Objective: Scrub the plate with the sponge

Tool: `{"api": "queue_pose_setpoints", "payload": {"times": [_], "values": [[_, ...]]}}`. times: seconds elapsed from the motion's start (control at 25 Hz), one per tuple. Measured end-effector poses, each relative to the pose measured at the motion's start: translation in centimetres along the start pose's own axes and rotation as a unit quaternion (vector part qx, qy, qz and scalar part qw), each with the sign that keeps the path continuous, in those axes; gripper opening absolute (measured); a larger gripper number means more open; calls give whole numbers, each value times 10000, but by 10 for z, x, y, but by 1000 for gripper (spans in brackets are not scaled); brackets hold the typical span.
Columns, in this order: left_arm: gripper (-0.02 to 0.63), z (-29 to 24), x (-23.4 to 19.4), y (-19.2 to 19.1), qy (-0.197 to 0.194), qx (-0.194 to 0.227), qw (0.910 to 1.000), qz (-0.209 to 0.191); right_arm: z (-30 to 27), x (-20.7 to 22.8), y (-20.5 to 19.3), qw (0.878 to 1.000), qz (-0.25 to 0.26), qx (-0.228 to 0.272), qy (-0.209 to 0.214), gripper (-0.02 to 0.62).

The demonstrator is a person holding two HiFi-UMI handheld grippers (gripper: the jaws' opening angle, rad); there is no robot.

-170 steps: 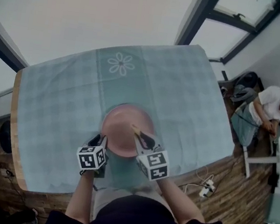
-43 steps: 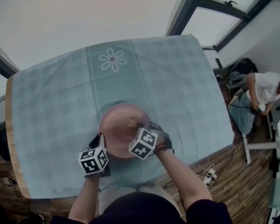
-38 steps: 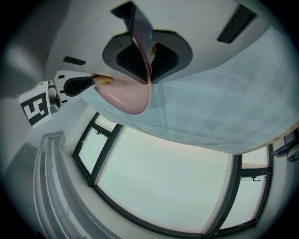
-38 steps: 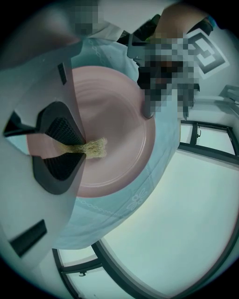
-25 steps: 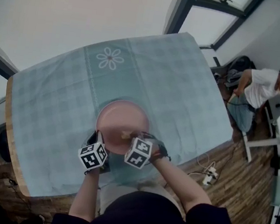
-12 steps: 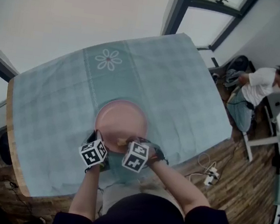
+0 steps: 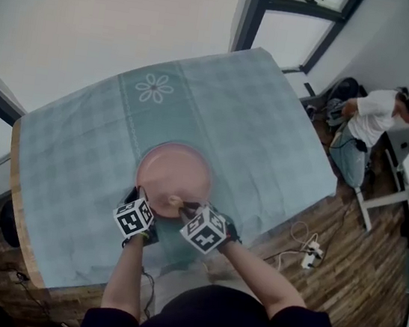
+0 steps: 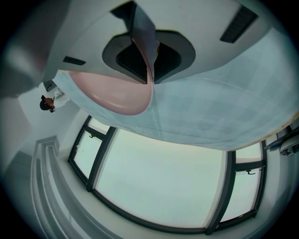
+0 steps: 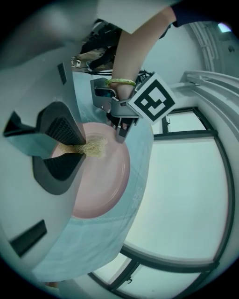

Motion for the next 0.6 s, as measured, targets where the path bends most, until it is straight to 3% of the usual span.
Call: {"api": "queue_pose_setpoints", "payload": {"times": [0.16, 0.36, 0.6], "values": [[54, 4, -1, -3, 43, -14, 10000, 33, 21, -2, -2, 9977, -232, 528, -350, 57], [149, 21, -2, -12, 52, -61, 9999, 146, 44, -8, -8, 9909, -664, 1045, -530, 57], [153, 60, 4, -29, 89, 61, 9999, -49, 69, -22, -18, 9820, -1036, 1500, -490, 57]]}}
Point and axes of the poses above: the fingertips, and each gripper's own axes: z backward along the fingers, x to its right, y out of its top, the point moved 6 cm from there along z, backward along the fingers, and after that the axes turned 9 degrees about y, right-handed, at the moved point
